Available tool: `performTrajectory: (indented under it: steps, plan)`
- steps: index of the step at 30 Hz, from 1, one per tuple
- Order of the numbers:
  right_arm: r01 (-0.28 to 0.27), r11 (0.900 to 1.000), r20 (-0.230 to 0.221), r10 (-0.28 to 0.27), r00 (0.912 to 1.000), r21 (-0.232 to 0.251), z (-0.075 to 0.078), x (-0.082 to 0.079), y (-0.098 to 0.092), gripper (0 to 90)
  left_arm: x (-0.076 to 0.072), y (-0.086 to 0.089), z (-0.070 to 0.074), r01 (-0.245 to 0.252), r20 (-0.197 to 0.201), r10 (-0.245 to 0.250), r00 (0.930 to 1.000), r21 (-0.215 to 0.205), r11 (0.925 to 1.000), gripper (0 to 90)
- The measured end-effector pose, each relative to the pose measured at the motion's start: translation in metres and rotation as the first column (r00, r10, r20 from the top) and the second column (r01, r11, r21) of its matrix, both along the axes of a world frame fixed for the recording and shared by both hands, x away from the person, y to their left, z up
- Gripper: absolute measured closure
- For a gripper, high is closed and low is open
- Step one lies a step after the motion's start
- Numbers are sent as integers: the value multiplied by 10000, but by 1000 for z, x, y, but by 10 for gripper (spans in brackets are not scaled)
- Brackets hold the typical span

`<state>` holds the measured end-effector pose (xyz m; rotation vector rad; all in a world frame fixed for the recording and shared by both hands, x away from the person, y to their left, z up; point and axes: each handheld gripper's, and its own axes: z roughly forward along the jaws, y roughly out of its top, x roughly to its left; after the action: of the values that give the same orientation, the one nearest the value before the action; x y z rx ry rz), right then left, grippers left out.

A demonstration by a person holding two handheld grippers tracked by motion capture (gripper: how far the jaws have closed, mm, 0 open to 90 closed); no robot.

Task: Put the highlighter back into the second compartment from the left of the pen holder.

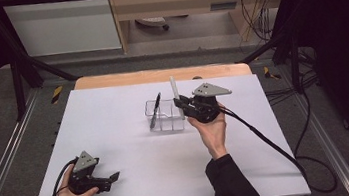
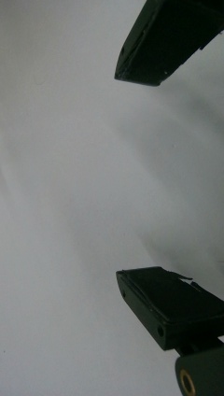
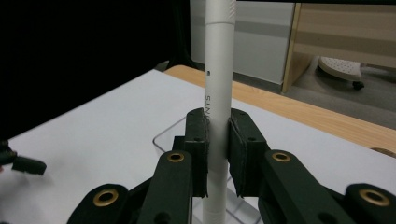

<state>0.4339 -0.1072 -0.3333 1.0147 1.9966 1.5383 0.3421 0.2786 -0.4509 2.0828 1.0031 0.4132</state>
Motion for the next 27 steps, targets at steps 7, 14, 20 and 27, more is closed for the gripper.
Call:
performTrajectory:
  steps: [7,14,20,27]
  plan:
    - [363,9982,-177,-354,9992,483,-4,20,9,789,1,1,-1,-96,-64,96,9999,-54,9999,41]
    - [575,9960,-89,-570,9983,687,-12,34,17,789,1,1,-1,-30,-93,29,10000,-11,10000,41]
    - [639,9936,-222,-621,9978,927,-19,45,22,789,1,1,-1,-8,-89,8,10000,-15,10000,42]
    - [598,9939,-204,-581,9981,924,-24,51,34,789,1,1,0,-2,-38,2,10000,-46,10000,42]
